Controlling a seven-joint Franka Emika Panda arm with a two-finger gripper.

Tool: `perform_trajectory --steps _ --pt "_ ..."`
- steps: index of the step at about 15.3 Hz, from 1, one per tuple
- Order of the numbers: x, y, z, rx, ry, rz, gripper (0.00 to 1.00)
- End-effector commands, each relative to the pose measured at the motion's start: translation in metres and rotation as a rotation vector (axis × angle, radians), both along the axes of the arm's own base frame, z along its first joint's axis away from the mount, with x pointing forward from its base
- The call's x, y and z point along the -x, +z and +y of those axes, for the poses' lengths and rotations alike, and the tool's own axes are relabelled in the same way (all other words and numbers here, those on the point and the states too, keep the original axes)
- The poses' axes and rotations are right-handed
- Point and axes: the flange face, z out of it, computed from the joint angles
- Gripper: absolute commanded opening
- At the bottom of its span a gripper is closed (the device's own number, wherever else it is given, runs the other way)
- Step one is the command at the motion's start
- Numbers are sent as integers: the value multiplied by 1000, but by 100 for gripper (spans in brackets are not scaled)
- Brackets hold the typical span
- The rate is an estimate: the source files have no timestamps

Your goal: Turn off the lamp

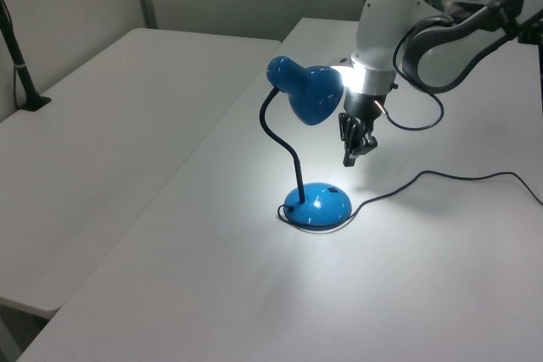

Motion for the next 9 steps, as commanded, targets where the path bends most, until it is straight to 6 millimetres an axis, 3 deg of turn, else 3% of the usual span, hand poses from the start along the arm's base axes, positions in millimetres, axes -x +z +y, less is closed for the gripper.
perform_trajectory --steps 1,9 --pt "2 -14 4 -13 48 -18 0" --pt "0 -39 16 -34 95 -102 0"
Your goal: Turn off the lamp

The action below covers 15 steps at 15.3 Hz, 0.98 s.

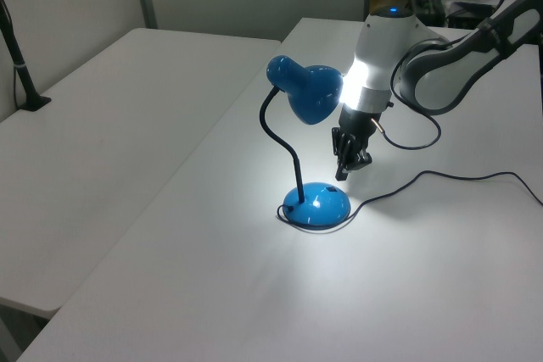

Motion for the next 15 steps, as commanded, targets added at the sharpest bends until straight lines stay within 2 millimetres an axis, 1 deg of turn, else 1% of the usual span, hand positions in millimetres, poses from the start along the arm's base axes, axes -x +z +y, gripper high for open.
perform_trajectory --steps 1,3,9,11,13,15 --pt "2 -13 5 -27 41 -56 0" --pt "1 -18 6 -28 41 -58 0" --pt "2 -18 10 -31 44 -55 0" --pt "5 -22 9 -29 35 -39 0" --pt "8 -20 5 -26 10 -3 0" --pt "10 -5 -5 -29 -59 41 0"
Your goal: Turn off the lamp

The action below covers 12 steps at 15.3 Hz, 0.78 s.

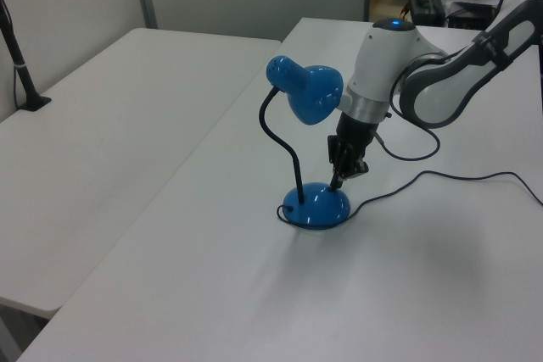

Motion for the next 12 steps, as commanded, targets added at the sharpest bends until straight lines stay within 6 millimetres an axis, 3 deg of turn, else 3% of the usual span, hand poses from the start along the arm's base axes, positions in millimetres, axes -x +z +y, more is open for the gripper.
perform_trajectory --steps 1,2,8,12 --pt "13 18 -12 -12 -95 98 0" --pt "16 24 -17 -8 -120 127 0" --pt "8 54 -89 24 -342 292 0" --pt "3 100 -137 46 -406 332 0"
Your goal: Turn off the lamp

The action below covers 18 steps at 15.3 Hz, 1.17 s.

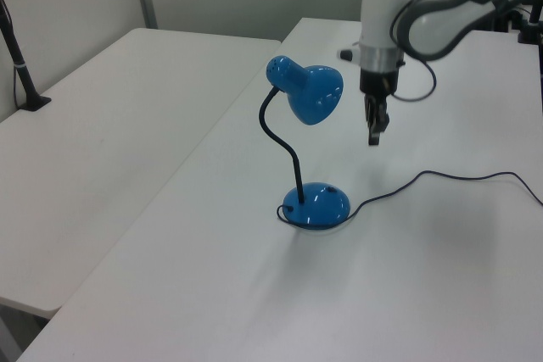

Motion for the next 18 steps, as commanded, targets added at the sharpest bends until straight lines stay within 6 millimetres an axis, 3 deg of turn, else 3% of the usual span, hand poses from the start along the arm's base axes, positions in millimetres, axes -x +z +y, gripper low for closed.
perform_trajectory --steps 1,8,13,15,17,18 --pt "1 52 -35 36 -60 64 0" --pt "-4 142 -68 128 -134 102 3" --pt "-2 194 -70 192 -323 46 7" --pt "-2 206 -69 188 -408 21 13" --pt "5 229 -72 177 -456 -21 27" --pt "6 231 -73 177 -459 -22 33"
